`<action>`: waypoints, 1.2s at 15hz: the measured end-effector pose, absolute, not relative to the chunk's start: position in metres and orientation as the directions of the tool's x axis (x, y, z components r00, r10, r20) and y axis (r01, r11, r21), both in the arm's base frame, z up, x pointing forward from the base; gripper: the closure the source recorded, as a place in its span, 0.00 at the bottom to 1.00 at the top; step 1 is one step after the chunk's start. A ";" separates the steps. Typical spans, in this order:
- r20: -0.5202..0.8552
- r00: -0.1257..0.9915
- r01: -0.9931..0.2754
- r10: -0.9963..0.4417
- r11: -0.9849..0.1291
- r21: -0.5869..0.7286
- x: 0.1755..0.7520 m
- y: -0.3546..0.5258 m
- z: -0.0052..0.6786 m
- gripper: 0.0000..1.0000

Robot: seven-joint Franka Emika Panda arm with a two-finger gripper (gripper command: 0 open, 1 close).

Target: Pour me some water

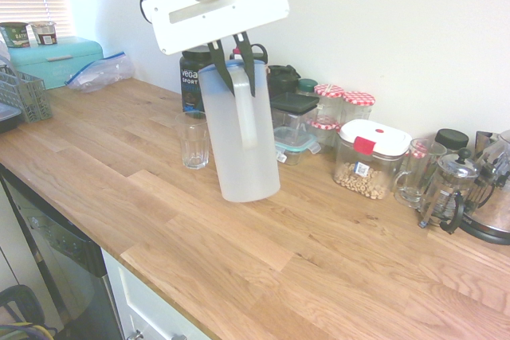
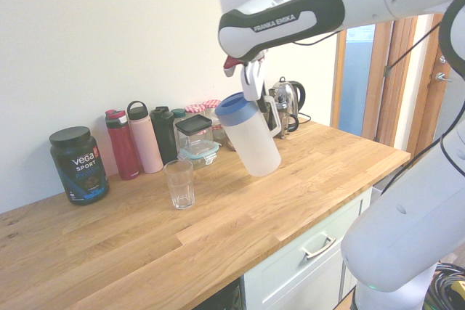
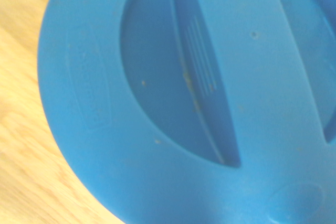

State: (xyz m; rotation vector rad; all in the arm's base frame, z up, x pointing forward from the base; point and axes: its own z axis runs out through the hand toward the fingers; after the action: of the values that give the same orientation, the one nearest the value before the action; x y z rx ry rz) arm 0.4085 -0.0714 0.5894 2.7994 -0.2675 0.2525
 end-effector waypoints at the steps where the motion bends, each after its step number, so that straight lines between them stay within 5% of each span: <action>1: 0.223 0.952 -0.263 -0.209 -0.931 0.252 0.401 -0.095 0.589 1.00; 11: 0.333 0.678 -0.666 -0.655 -0.739 -0.097 0.391 -0.171 0.578 1.00; 18: 0.302 0.643 -0.729 -0.703 -0.684 -0.039 0.406 -0.170 0.546 1.00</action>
State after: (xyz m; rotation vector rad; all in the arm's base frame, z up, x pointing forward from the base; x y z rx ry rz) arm 0.4058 -0.1699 0.5463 2.7695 -1.2093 0.4530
